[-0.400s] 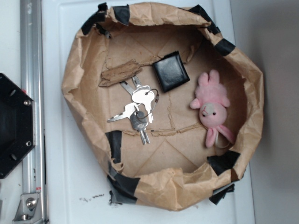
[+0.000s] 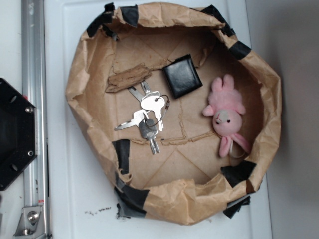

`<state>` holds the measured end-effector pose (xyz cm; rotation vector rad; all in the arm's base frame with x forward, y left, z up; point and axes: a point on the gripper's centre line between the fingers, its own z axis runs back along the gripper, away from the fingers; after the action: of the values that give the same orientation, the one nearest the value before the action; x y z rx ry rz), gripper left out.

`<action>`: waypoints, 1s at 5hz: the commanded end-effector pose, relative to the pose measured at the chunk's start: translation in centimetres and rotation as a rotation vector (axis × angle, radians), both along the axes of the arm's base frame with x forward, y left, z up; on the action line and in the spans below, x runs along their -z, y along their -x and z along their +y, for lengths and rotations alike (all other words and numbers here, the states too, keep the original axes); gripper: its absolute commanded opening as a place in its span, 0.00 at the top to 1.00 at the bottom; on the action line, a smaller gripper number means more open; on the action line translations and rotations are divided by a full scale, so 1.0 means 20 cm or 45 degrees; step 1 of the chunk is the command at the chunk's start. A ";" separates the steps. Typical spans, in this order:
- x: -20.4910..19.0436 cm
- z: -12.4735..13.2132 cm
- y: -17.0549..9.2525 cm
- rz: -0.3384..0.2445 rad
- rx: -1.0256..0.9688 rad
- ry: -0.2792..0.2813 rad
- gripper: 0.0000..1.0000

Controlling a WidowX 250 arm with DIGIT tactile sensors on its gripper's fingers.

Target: Grab the black box.

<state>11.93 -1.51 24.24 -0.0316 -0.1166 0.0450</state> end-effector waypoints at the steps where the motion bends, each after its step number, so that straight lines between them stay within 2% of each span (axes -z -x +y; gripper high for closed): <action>1: 0.15 0.14 -0.34 0.068 0.086 -0.057 0.00; 3: 0.30 0.19 -0.58 0.069 0.465 -0.166 0.00; 4: 0.34 0.19 -0.67 -0.003 0.659 -0.272 0.00; 5: 0.40 0.21 -0.70 -0.064 0.802 -0.340 0.00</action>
<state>25.62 3.01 15.47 0.1751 -0.1337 -0.6119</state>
